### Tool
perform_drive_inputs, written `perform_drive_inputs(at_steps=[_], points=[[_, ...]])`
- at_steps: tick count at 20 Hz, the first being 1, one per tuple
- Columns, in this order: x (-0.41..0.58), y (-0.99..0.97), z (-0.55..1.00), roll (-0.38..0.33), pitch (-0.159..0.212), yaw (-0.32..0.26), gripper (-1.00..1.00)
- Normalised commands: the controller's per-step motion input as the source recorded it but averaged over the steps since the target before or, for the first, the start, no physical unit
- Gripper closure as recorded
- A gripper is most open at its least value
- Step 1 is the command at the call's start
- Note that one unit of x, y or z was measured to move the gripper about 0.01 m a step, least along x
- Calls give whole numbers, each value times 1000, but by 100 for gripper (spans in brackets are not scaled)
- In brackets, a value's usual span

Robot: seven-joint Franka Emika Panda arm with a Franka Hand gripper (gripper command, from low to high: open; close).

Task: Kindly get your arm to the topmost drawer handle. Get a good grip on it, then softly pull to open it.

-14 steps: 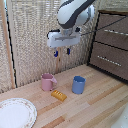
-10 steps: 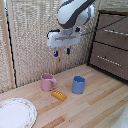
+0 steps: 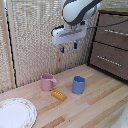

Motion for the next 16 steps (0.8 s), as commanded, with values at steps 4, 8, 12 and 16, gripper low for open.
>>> perform_drive_inputs(at_steps=[4, 8, 12, 16], points=[[-181, -299, 96, -358, 0, 36, -100], [-148, -262, 19, -371, 0, 78, -100], [-196, -248, 0, -374, 0, 112, -100], [-182, -196, 0, -371, -3, 145, -100]])
